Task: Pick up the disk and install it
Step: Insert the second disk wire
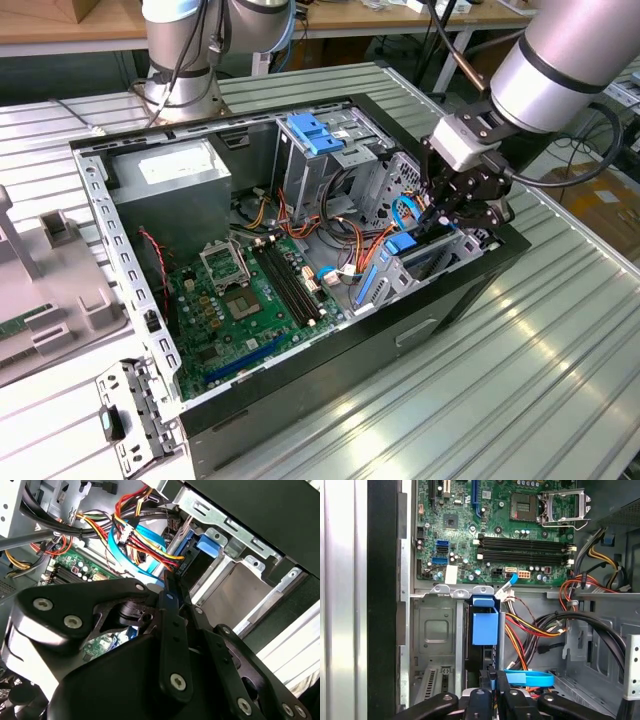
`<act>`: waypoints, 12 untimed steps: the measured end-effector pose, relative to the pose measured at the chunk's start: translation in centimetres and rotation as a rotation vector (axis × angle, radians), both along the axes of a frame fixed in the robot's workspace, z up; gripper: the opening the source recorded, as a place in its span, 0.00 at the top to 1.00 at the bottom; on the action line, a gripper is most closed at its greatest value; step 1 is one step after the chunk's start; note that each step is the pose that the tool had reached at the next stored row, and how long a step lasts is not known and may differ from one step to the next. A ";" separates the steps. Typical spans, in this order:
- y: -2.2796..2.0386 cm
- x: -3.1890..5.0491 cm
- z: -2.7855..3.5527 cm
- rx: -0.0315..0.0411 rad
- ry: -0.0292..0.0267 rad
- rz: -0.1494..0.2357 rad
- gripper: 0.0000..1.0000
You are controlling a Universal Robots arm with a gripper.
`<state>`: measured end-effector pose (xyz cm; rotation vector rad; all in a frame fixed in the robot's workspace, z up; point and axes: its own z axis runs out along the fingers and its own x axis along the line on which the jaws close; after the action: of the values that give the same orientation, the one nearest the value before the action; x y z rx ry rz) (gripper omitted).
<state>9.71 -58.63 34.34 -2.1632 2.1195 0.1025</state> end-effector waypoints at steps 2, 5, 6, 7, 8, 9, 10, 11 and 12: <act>0.00 0.00 -0.02 0.0001 0.0000 0.000 0.84; -0.01 0.00 -0.03 0.0004 0.0000 0.000 0.83; -0.01 0.00 -0.05 0.0006 0.0000 0.000 0.77; -0.01 0.00 -0.05 0.0006 0.0000 0.000 0.77; -0.01 0.00 -0.05 0.0006 0.0000 0.000 0.71; -0.01 0.00 -0.04 0.0003 0.0000 0.000 0.64; -0.01 0.00 -0.02 0.0002 0.0000 0.000 0.64; -0.02 0.00 0.05 0.0000 0.0000 0.000 0.64; -0.01 0.00 0.19 0.0001 0.0000 0.000 0.64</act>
<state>9.71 -58.64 34.53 -2.1632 2.1195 0.1027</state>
